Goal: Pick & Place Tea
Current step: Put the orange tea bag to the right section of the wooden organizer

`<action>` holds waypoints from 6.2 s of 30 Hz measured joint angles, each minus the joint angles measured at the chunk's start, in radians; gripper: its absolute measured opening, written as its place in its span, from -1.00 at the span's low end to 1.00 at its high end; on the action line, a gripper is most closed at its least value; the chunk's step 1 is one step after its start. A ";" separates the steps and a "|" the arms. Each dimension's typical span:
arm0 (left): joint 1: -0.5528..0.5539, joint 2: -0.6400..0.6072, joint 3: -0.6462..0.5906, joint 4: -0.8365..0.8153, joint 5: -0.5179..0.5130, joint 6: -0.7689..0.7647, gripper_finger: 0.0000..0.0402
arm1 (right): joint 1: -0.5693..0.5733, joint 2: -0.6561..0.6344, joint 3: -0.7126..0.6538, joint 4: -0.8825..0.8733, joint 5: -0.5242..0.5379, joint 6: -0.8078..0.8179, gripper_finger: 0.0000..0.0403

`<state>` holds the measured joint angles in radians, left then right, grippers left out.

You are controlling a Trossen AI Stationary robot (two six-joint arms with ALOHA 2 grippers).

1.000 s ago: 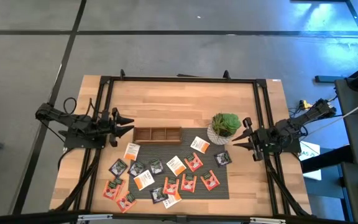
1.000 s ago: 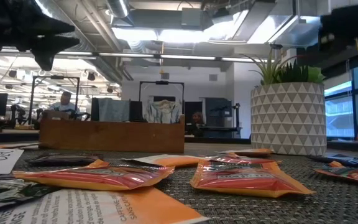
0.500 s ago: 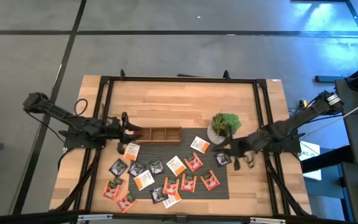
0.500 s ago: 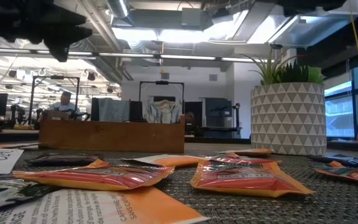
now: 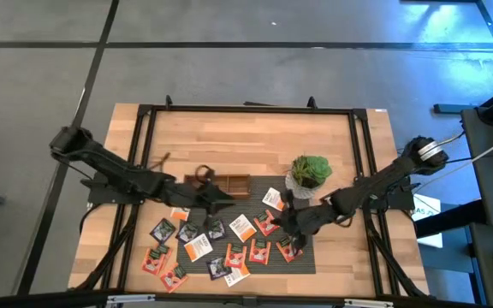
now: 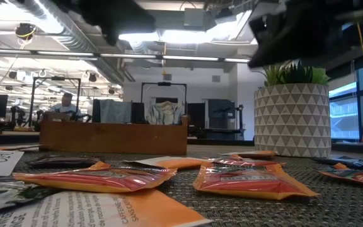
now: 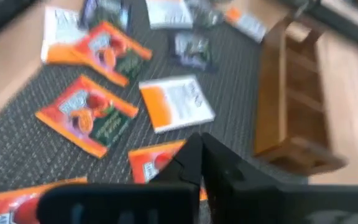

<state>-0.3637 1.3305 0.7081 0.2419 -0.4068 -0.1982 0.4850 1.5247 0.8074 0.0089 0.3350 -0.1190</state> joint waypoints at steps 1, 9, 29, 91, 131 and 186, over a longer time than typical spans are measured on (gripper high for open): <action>0.000 0.035 0.023 0.000 0.005 0.000 -0.67 | 0.000 0.023 0.006 -0.001 -0.009 0.014 -0.97; 0.014 0.238 0.148 0.002 0.010 -0.017 -0.77 | 0.000 0.147 0.033 0.001 -0.030 0.154 -0.91; 0.099 0.498 0.198 0.209 0.189 -0.079 -0.78 | 0.000 0.273 0.033 0.003 -0.075 0.246 -0.90; 0.130 0.526 0.196 0.181 0.244 -0.552 -0.24 | 0.000 0.286 0.032 -0.028 -0.144 0.264 -0.90; 0.111 0.678 0.388 0.024 0.303 -0.551 -0.48 | 0.000 0.287 0.032 -0.030 -0.144 0.265 -0.90; 0.225 0.072 0.395 -0.819 0.147 0.065 -0.98 | -0.063 0.022 0.030 -0.123 -0.144 0.162 -0.41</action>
<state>-0.1390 1.4027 1.1027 -0.5772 -0.2597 -0.1330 0.4220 1.5467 0.8379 -0.1141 0.1907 0.0431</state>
